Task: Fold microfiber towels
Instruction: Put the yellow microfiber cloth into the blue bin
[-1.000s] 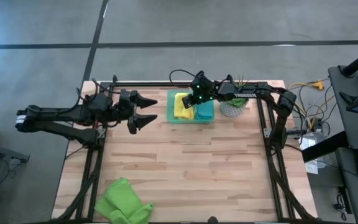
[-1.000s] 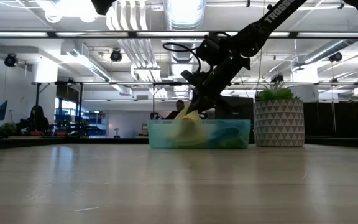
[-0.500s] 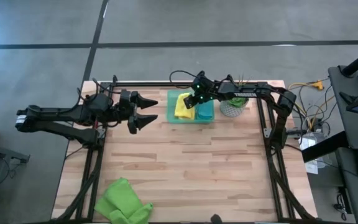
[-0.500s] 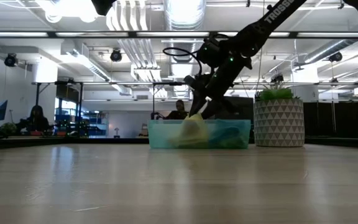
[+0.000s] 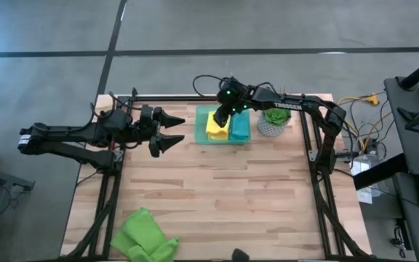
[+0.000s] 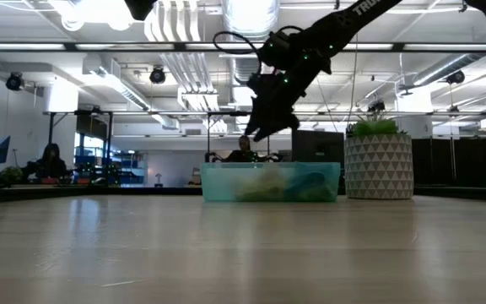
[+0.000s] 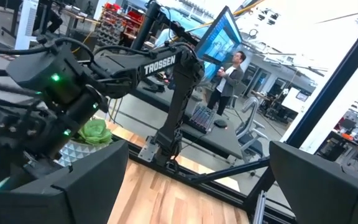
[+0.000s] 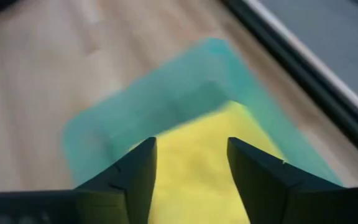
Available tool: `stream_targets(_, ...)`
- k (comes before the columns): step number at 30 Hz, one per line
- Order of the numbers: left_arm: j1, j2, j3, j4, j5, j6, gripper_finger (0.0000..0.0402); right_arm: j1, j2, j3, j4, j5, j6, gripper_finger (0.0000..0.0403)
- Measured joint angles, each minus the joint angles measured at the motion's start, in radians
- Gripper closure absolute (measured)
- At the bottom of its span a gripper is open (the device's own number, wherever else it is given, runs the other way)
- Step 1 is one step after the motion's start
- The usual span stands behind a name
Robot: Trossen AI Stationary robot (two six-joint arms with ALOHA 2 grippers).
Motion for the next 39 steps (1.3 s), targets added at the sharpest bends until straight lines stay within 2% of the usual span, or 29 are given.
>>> stream_targets(4, 0.000, 0.005, 0.000, -0.005, 0.001, 0.001, 0.0029, 0.008, 0.063, 0.063, -0.097, -0.054, -0.089, 0.0253)
stream_targets(14, 0.000, 0.017, 0.001, -0.001, 0.007, -0.001, 0.0029, 0.008, 0.365, 0.421, -0.577, -0.016, -0.251, 0.0386)
stream_targets(19, 0.000, 0.018, 0.001, 0.000, 0.008, -0.024, 0.0029, 0.025, 0.454, 0.551, -0.671, 0.007, -0.295, 0.0393)
stream_targets(24, 0.000, 0.018, 0.001, 0.001, 0.008, -0.025, 0.0029, 0.063, 0.512, 0.620, -0.681, 0.007, -0.318, 0.0394)
stream_targets(33, 0.000, 0.017, 0.001, 0.002, 0.008, -0.025, 0.0029, 0.084, 0.529, 0.670, -0.672, 0.020, -0.312, 0.0394)
stream_targets(39, 0.000, 0.017, 0.001, 0.002, 0.008, -0.025, 0.0029, 0.076, 0.508, 0.688, -0.769, 0.034, -0.331, 0.0394)
